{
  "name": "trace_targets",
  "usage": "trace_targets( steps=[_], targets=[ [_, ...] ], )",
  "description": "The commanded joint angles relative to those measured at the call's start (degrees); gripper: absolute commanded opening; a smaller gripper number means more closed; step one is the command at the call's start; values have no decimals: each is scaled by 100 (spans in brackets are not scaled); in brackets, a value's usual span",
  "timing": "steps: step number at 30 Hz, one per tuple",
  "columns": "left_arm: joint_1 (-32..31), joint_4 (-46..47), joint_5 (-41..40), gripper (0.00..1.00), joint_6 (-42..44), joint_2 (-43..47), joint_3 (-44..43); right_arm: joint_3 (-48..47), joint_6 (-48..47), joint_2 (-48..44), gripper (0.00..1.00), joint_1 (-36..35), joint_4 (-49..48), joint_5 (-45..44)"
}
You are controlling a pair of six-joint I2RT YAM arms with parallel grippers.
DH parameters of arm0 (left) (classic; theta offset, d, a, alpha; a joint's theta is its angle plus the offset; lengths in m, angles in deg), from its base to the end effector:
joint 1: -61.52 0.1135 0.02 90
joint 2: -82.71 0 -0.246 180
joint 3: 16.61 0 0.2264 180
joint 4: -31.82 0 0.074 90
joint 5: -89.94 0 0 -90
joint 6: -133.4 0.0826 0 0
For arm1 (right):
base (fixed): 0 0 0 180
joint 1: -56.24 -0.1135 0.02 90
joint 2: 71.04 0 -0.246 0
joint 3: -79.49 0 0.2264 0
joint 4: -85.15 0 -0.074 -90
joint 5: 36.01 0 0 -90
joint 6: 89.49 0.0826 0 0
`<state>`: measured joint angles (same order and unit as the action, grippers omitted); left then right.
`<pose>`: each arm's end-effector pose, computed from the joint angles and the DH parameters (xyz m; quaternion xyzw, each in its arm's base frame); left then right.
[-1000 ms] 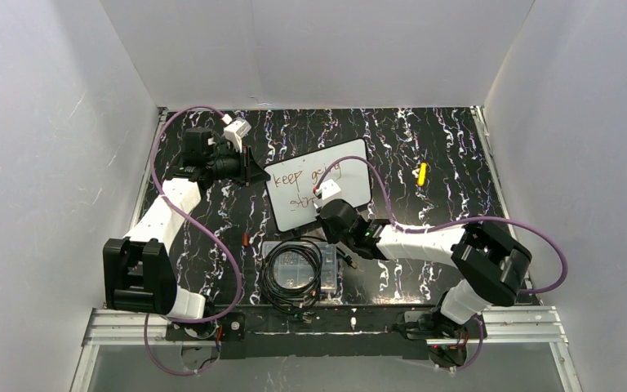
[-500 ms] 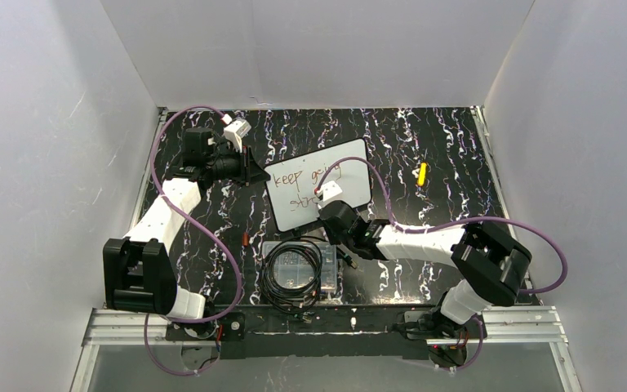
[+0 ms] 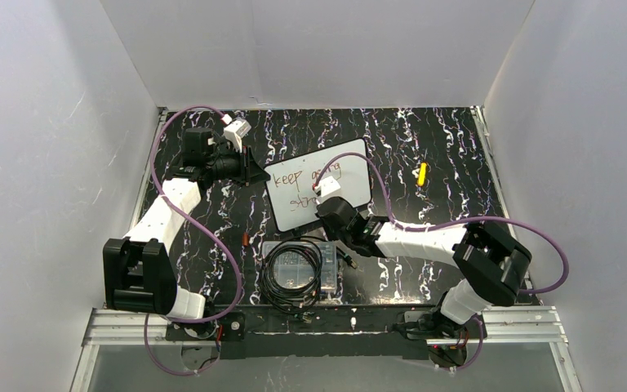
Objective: Write a sentence on the whiteboard
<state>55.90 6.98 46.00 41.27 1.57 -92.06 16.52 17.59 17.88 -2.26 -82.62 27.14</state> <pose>0.3131 -0.0906 0.2674 0.2183 0.7928 -0.3698 0.4325 0.2069 0.2662 0.1691 -0.2145 0.8542 0.0954 0.4638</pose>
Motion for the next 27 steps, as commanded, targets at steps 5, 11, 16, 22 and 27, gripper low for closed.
trace_targets(
  steps=[5,11,16,22,27],
  targets=[
    [66,60,70,0,28,176,-229,-29,-12,-344,1,40,-262,-132],
    [70,69,70,0,13,178,-222,-37,-12,-285,1,49,-172,-233],
    [70,75,69,0,16,187,-223,-121,90,-63,1,66,-55,-248],
    [78,82,78,0,7,168,-238,-165,128,46,1,101,28,-183],
    [77,77,78,0,9,182,-225,-157,175,82,1,102,99,-31]
  ],
)
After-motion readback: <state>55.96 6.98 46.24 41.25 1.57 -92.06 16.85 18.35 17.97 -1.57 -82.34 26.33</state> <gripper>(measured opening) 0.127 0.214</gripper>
